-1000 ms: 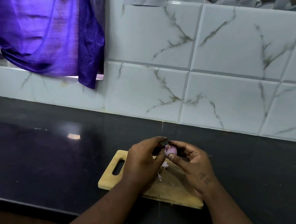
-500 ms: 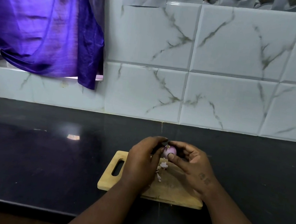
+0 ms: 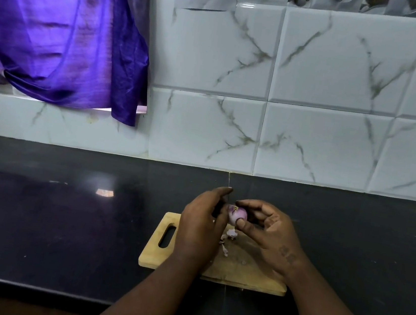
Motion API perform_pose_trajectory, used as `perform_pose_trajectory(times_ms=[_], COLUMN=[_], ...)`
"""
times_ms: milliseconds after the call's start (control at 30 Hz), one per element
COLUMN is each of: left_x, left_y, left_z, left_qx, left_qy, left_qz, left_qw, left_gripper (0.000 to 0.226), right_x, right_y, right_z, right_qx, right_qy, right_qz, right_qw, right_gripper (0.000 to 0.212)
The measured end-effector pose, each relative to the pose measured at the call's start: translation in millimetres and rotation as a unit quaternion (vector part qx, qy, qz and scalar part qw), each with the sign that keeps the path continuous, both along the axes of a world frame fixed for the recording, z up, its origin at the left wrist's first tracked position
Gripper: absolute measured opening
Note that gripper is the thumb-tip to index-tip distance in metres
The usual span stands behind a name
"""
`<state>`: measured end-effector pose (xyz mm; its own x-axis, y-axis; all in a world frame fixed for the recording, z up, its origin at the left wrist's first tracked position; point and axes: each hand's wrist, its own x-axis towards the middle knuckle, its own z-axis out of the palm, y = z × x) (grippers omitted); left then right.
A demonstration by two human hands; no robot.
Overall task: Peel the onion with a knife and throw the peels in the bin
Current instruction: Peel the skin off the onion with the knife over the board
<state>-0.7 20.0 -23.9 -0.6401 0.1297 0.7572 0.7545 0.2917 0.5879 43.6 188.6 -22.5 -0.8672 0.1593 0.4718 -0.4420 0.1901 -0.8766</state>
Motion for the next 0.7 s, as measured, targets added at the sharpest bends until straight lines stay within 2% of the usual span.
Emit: perform_pose_trajectory(times_ms=[167, 300, 467, 700], left_x=[-1.8, -9.5, -4.4, -0.5], left_y=[-0.3, -7.4, -2.7, -1.7], left_z=[-0.5, 1.7, -0.1, 2.1], left_qx=[0.016, 0.087, 0.004, -0.019], left_qy=[-0.029, -0.115, -0.120, -0.096], left_qz=[-0.002, 0.039, 0.039, -0.030], left_qw=[0.999, 0.989, 0.992, 0.995], left_gripper=[0.034, 0.033, 0.038, 0.033], right_x=[-1.1, 0.9, -0.2, 0.9], right_y=[-0.9, 2.0, 1.9, 1.5], right_z=[-0.3, 1.1, 0.0, 1.6], right_qx=[-0.028, -0.040, -0.034, -0.051], right_qy=[-0.003, 0.013, 0.004, -0.004], right_qz=[0.035, 0.049, 0.030, 0.015], right_qw=[0.999, 0.998, 0.999, 0.999], right_gripper=[0.050, 0.052, 0.047, 0.041])
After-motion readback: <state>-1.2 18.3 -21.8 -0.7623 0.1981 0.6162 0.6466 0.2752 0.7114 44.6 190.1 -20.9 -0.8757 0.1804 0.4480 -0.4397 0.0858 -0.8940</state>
